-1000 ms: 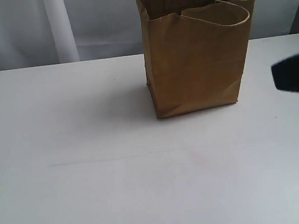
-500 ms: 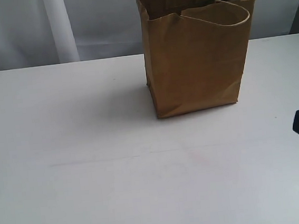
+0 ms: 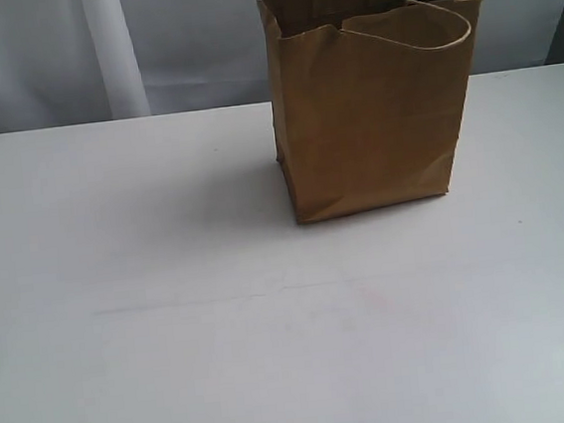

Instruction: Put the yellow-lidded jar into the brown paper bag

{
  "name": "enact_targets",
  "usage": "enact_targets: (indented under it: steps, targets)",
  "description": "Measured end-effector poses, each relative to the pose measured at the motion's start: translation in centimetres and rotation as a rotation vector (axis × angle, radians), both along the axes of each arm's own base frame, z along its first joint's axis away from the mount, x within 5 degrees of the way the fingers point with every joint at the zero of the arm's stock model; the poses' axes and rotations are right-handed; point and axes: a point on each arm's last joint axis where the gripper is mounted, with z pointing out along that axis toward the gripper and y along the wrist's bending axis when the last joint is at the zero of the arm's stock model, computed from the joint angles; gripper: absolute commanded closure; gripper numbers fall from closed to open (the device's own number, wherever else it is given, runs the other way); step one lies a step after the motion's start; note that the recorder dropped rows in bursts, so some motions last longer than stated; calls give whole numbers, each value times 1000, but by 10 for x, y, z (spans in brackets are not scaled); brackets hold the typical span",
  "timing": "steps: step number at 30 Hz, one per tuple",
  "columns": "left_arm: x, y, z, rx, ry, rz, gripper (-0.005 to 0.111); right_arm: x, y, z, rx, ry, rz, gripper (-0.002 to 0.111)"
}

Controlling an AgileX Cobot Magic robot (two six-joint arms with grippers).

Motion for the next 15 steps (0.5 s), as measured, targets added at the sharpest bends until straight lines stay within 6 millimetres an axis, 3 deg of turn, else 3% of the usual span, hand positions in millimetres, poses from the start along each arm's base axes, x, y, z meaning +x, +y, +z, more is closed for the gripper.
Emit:
enact_targets:
  steps: [9, 15]
  targets:
    - [0, 0, 0, 0, 0, 0, 106, -32, -26, 14, -153, -242, -216, 108]
    - [0, 0, 0, 0, 0, 0, 106, -42, -33, -15, -325, -308, -289, 108]
